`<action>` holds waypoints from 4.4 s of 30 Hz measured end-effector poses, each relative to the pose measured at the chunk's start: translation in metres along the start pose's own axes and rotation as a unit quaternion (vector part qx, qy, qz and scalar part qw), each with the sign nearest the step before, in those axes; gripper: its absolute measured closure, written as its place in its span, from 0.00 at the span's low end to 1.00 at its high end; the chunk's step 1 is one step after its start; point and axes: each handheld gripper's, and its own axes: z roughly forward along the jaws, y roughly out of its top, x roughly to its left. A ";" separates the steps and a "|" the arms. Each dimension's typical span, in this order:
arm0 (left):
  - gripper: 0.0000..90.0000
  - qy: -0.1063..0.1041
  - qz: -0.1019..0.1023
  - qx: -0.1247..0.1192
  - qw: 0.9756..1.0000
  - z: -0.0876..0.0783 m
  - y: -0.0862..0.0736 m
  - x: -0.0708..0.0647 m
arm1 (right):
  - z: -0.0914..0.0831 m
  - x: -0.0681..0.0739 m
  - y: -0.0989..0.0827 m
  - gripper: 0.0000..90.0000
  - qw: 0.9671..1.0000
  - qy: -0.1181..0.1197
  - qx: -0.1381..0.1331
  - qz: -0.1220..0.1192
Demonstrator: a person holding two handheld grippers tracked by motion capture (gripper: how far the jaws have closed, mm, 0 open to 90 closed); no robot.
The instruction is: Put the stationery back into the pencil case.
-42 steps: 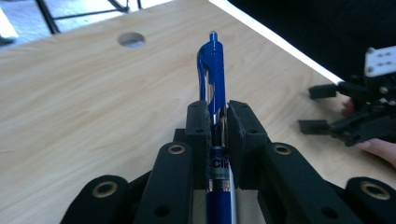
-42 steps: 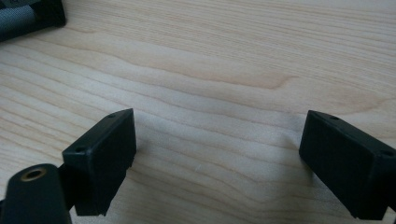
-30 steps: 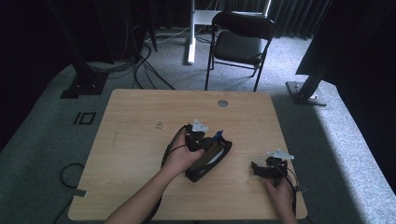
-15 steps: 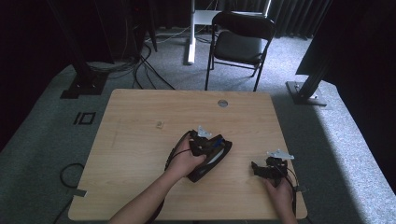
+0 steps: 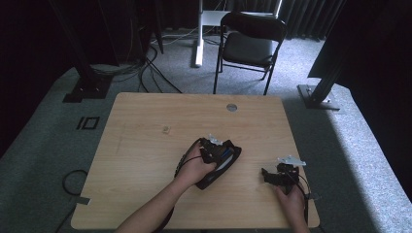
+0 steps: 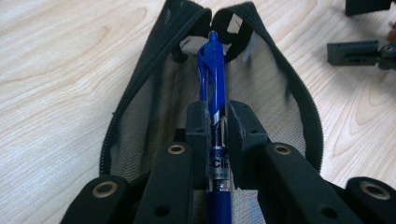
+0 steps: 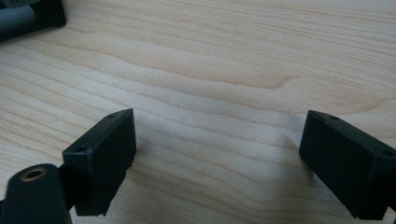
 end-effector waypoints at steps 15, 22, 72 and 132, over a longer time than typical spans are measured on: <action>0.88 0.011 0.006 0.037 0.999 0.013 0.001 0.001 | 0.000 0.000 0.000 0.12 1.000 0.000 0.000 0.001; 0.82 -0.003 0.003 0.032 0.999 0.010 0.004 -0.001 | 0.000 0.000 0.000 0.12 1.000 0.000 0.000 0.001; 0.80 0.062 -0.092 -0.134 0.985 -0.066 -0.033 0.135 | 0.000 0.000 0.000 0.12 1.000 0.000 0.000 0.001; 0.76 0.176 -0.149 -0.055 0.971 0.007 -0.042 0.219 | 0.000 0.000 0.000 0.12 1.000 0.000 0.000 0.001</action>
